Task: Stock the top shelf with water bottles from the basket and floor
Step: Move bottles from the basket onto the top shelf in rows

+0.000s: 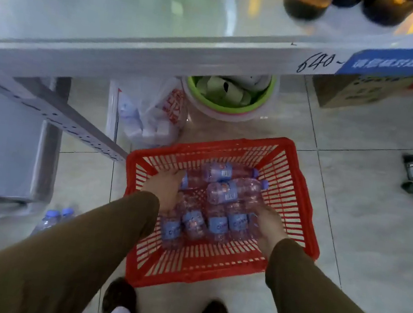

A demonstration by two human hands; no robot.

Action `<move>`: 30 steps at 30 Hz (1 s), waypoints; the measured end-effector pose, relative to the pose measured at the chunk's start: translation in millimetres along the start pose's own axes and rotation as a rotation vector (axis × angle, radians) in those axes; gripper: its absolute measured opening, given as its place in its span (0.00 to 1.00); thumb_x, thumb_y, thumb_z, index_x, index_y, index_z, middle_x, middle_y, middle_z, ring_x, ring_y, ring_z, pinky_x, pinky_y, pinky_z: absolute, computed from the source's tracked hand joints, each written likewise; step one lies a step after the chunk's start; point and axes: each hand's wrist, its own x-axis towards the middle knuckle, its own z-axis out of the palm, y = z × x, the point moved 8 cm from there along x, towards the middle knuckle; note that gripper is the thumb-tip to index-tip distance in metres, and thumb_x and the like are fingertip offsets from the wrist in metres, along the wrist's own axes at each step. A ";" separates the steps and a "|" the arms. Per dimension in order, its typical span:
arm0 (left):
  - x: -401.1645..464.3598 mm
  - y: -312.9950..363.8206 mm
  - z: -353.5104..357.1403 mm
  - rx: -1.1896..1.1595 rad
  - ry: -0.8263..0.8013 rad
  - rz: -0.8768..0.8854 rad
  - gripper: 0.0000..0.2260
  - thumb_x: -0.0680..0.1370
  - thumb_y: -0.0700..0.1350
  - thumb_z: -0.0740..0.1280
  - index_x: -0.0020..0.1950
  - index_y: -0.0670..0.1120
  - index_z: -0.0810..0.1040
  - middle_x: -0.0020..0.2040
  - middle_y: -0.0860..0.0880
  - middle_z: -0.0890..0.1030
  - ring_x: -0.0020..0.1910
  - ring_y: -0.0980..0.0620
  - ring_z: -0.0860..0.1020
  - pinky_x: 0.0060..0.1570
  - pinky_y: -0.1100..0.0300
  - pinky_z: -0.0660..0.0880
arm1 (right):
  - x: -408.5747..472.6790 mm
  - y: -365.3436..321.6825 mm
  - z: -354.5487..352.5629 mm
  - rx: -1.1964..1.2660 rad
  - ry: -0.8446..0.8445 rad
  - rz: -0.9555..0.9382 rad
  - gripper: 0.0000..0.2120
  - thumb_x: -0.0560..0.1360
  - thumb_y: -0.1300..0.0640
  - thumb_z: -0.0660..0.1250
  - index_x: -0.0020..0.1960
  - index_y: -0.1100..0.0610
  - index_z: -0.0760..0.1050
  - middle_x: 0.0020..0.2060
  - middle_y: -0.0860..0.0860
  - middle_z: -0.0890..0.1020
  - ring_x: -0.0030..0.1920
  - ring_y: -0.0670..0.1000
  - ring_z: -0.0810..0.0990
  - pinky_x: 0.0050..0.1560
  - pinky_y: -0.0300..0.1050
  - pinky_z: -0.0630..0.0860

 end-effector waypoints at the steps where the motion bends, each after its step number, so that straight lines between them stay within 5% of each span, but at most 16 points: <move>1: 11.9 -3.3 10.0 0.023 0.008 0.002 0.31 0.76 0.53 0.69 0.78 0.49 0.64 0.74 0.45 0.71 0.70 0.42 0.71 0.69 0.49 0.71 | 12.6 4.6 2.9 0.015 -0.006 0.017 0.15 0.81 0.53 0.68 0.65 0.57 0.79 0.55 0.60 0.87 0.53 0.61 0.87 0.49 0.54 0.85; 4: 41.7 -8.9 36.6 0.068 0.030 0.009 0.30 0.77 0.49 0.69 0.77 0.48 0.65 0.73 0.45 0.71 0.70 0.43 0.71 0.69 0.49 0.70 | 56.3 14.2 12.1 0.026 -0.042 0.054 0.19 0.76 0.43 0.72 0.62 0.51 0.81 0.54 0.57 0.88 0.53 0.62 0.88 0.60 0.67 0.81; 9: 71.9 -11.0 70.2 0.251 0.091 0.035 0.29 0.75 0.47 0.68 0.75 0.46 0.66 0.69 0.44 0.72 0.67 0.40 0.71 0.61 0.41 0.73 | 122.1 22.9 21.8 0.098 0.057 0.062 0.26 0.72 0.35 0.70 0.61 0.51 0.78 0.50 0.56 0.88 0.49 0.61 0.89 0.56 0.65 0.83; 11: 79.7 -8.2 70.4 0.283 0.141 0.006 0.26 0.75 0.48 0.68 0.72 0.45 0.68 0.66 0.45 0.73 0.65 0.42 0.71 0.56 0.44 0.75 | 129.9 22.3 28.5 0.181 0.103 0.083 0.33 0.66 0.32 0.73 0.64 0.51 0.74 0.53 0.56 0.87 0.50 0.62 0.88 0.53 0.65 0.84; 16: 90.5 10.2 73.6 0.375 0.196 0.025 0.21 0.79 0.43 0.63 0.72 0.44 0.67 0.67 0.45 0.73 0.65 0.43 0.72 0.62 0.49 0.71 | 174.3 28.6 21.6 0.236 0.206 0.100 0.54 0.52 0.32 0.82 0.71 0.42 0.61 0.62 0.56 0.80 0.56 0.63 0.83 0.56 0.67 0.81; 21: 90.5 -1.4 78.0 0.301 0.144 -0.074 0.20 0.80 0.41 0.62 0.72 0.46 0.67 0.63 0.45 0.79 0.60 0.44 0.78 0.57 0.50 0.77 | 130.5 10.0 26.1 0.304 0.162 0.031 0.30 0.75 0.47 0.74 0.74 0.46 0.66 0.60 0.57 0.82 0.54 0.61 0.85 0.56 0.65 0.83; 27: 59.3 -23.5 68.5 -0.016 -0.054 -0.242 0.10 0.80 0.53 0.65 0.52 0.47 0.77 0.52 0.49 0.80 0.51 0.48 0.78 0.52 0.56 0.74 | 69.1 -10.4 18.5 0.269 0.089 -0.195 0.37 0.73 0.42 0.75 0.77 0.39 0.64 0.67 0.52 0.80 0.62 0.59 0.83 0.61 0.67 0.81; 30: 21.0 -28.2 55.9 -0.277 -0.169 -0.263 0.21 0.74 0.57 0.73 0.61 0.46 0.78 0.57 0.46 0.81 0.57 0.45 0.79 0.53 0.57 0.73 | 24.1 -32.4 8.6 0.211 0.081 -0.257 0.44 0.65 0.36 0.77 0.77 0.37 0.63 0.71 0.51 0.78 0.65 0.57 0.82 0.64 0.66 0.79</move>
